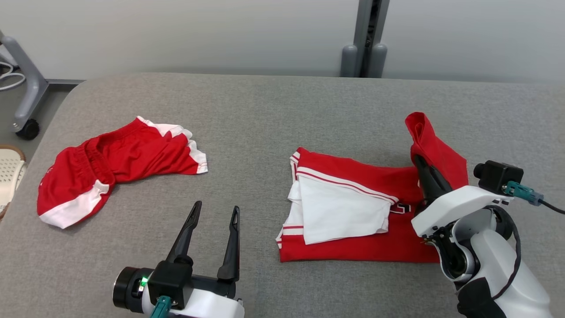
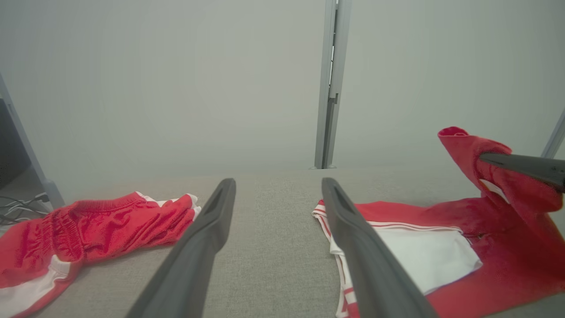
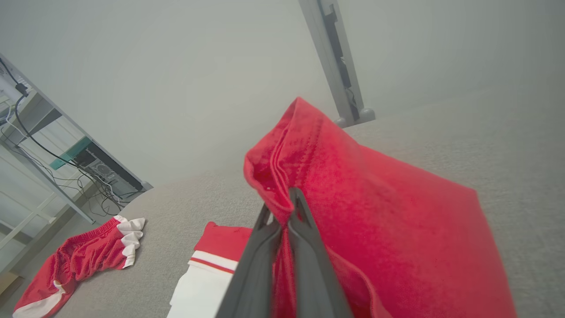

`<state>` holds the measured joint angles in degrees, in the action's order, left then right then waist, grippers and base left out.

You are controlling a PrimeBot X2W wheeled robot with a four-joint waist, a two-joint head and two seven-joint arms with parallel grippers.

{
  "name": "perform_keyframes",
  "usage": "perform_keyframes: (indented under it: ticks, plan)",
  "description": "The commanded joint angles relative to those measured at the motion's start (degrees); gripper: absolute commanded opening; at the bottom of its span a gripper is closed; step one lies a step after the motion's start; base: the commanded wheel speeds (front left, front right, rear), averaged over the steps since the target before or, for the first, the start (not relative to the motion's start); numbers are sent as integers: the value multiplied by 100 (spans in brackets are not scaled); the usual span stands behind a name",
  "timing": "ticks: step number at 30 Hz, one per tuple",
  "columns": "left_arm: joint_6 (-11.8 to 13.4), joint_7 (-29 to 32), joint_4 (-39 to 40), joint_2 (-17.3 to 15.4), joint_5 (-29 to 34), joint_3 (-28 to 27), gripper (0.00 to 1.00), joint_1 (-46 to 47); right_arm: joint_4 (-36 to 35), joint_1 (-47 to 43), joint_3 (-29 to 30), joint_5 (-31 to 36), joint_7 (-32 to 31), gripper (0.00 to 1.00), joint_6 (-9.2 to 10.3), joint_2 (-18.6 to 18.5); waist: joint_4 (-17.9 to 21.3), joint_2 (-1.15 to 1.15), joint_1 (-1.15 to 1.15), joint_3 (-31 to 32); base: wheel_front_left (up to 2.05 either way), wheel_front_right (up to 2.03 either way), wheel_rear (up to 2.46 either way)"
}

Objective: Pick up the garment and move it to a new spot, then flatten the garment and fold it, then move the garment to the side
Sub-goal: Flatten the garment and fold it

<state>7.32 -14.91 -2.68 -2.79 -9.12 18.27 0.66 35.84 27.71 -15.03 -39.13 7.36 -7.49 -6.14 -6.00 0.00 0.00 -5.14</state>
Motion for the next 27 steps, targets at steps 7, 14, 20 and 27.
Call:
perform_keyframes:
  ticks: [7,14,20,27]
  plan:
    - [45,-27,18,-21,-27,30,100,-41,-145,-192,72,317,-213,0,-2,278,-563,0,0,80,0,0,0]
    - [60,-27,-2,-21,-50,66,100,-93,-32,-195,-234,38,-102,0,-2,312,-950,0,0,130,0,0,0]
    - [36,-27,-34,-21,-73,113,100,-94,416,-39,-576,-146,173,0,-2,303,-1179,0,0,139,0,0,0]
    - [80,-27,-36,-21,-125,179,100,-63,1218,266,-1008,-453,546,0,-2,306,-1412,0,0,108,0,0,0]
